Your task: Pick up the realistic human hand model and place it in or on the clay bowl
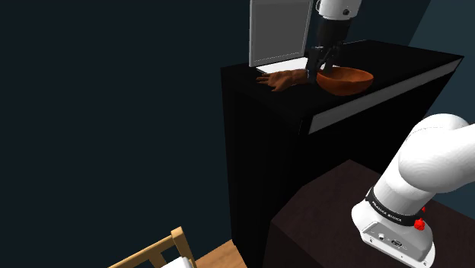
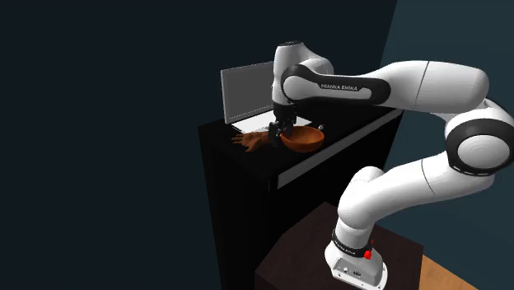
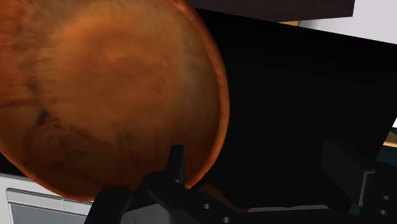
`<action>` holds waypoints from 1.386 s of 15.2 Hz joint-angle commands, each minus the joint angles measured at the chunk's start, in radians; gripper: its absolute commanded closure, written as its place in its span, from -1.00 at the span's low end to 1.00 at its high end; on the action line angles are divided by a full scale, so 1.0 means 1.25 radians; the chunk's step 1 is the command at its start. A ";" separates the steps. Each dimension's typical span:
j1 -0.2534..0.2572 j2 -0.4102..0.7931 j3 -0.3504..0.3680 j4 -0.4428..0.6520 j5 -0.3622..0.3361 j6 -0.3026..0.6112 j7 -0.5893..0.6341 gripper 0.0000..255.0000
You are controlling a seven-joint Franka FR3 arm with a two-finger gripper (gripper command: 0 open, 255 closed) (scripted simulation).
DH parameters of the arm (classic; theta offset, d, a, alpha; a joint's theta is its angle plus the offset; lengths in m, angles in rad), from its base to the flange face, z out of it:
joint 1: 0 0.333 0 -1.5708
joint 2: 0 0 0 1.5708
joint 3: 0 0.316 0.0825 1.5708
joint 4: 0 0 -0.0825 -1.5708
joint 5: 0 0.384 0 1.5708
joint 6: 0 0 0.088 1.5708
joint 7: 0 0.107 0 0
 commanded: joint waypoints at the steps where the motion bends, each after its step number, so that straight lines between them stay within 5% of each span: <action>1: 0.000 0.000 0.000 0.000 0.000 0.000 0.000 -1.00; 6: 0.074 0.276 -0.085 0.239 -0.026 -0.095 -0.289 -1.00; 11: 0.120 0.514 -0.110 0.470 -0.033 -0.205 -0.539 -1.00; 21: 0.116 0.484 -0.112 0.360 -0.038 -0.125 -0.535 -1.00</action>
